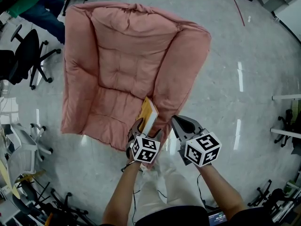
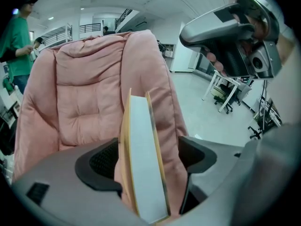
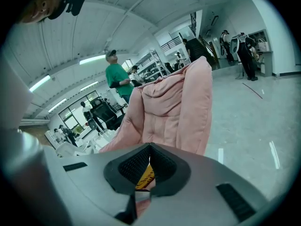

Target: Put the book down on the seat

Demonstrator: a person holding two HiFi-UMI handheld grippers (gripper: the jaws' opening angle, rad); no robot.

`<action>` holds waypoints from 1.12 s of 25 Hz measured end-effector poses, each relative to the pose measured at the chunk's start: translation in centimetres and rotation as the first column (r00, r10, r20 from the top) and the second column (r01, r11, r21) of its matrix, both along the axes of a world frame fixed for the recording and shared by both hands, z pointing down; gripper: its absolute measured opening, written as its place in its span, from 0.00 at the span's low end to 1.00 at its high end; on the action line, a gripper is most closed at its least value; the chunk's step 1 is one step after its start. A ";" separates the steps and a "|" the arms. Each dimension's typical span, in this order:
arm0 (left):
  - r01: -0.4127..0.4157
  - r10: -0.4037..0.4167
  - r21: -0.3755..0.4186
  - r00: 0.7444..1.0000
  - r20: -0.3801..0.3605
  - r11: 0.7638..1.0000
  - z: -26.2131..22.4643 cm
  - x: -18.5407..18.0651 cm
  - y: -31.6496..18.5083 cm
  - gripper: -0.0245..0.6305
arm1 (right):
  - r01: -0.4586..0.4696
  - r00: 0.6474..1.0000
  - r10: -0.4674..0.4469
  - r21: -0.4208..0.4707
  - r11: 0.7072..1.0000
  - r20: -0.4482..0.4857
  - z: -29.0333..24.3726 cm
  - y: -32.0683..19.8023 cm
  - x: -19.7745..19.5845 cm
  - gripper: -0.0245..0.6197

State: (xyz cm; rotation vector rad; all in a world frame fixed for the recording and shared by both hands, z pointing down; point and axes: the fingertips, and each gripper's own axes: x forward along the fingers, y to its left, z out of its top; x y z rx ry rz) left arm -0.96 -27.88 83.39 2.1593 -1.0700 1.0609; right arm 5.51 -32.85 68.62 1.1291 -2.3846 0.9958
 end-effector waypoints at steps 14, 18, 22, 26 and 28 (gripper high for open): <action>-0.008 0.010 0.049 0.999 -0.039 0.999 -4.5 -0.7 -0.1 0.63 | 0.011 1.000 -0.011 0.052 0.999 -0.001 -3.8 0.9 -1.2 0.07; -0.022 0.025 0.059 0.998 -0.053 0.998 -6.0 -1.0 0.4 0.54 | 0.016 1.000 -0.016 0.067 0.998 -0.001 -5.0 1.7 -1.6 0.07; -0.020 0.026 0.094 0.998 -0.063 0.995 -8.1 -1.3 0.5 0.41 | 0.022 1.000 -0.021 0.085 0.996 -0.006 -6.5 2.6 -1.9 0.07; 0.002 0.009 0.150 0.997 -0.072 0.989 -10.7 -1.8 0.8 0.25 | 0.035 0.999 -0.033 0.106 0.994 -0.017 -7.9 3.5 -2.1 0.07; 0.027 -0.012 0.181 0.997 -0.082 0.983 -12.4 -2.4 1.0 0.18 | 0.040 0.999 -0.038 0.118 0.992 -0.017 -8.7 4.1 -2.4 0.07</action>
